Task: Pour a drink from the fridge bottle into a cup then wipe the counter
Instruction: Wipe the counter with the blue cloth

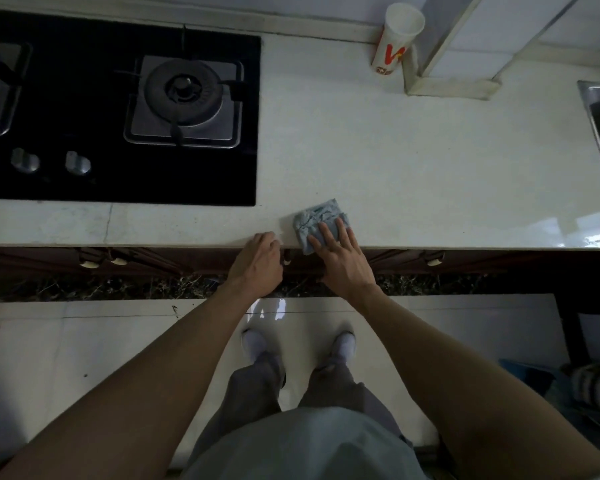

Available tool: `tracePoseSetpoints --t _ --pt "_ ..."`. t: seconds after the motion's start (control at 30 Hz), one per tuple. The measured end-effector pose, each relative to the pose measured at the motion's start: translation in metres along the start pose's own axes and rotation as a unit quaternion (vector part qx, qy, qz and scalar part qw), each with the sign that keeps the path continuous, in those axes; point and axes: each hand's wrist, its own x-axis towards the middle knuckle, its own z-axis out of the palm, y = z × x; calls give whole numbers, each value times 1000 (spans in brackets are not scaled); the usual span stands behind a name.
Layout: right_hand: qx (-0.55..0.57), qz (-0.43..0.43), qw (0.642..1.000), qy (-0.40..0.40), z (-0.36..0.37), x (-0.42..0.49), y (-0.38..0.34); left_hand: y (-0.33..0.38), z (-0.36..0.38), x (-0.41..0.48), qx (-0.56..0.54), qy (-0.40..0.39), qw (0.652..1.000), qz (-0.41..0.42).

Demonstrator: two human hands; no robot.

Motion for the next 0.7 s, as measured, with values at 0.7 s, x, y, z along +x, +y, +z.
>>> tracePoseSetpoints --t 0.7 --pt "57 196 979 19 -23 -132 290 280 78 106 124 -50 982 137"
